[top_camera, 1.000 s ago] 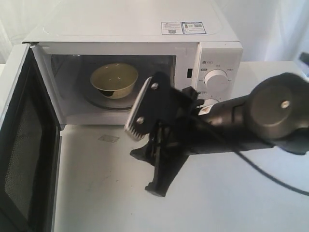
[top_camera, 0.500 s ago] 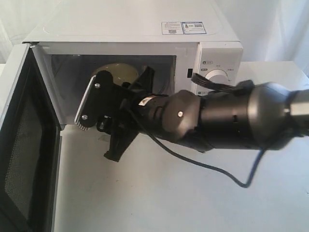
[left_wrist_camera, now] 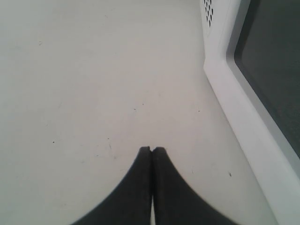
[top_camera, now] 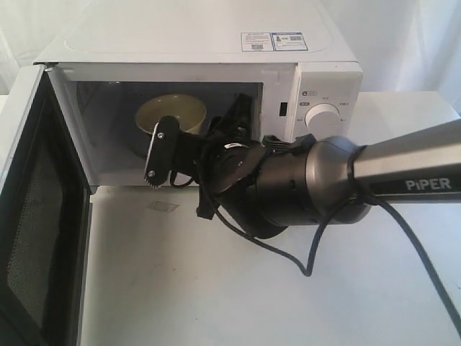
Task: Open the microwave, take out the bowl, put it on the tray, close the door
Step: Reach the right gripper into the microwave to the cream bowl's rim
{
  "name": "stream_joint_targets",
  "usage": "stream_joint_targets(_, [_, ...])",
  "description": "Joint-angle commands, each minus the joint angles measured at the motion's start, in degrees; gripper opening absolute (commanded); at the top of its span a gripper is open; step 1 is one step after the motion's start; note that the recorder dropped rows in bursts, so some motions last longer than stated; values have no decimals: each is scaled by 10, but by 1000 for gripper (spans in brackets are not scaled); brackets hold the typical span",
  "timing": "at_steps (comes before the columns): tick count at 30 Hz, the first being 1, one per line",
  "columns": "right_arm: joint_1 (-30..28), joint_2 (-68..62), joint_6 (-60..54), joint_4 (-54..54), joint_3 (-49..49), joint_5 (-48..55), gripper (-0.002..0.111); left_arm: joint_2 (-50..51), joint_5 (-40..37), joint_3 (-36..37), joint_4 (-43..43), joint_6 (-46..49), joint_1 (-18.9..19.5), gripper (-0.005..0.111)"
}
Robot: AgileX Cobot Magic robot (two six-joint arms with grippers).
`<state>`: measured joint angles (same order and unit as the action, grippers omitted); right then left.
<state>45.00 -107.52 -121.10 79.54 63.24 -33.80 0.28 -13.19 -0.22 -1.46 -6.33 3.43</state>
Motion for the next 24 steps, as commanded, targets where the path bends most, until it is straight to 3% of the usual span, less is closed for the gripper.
stream_joint_targets(1, [26,0,-18,84,-6,-51,47,-3,-1,2,-3,2,-1,0])
stream_joint_targets(9, [46,0,-18,-9,-16,43,47,-3,-1,2,-3,2,-1,0])
stream_joint_targets(11, [45,0,-18,-68,-16,112,47,-3,-1,2,-3,2,-1,0])
stream_joint_targets(17, [-4,6,153,-171,-4,250,47,-3,-1,2,-3,2,-1,0])
stream_joint_targets(24, [-60,14,128,-270,35,396,48,-3,-1,2,-3,2,-1,0])
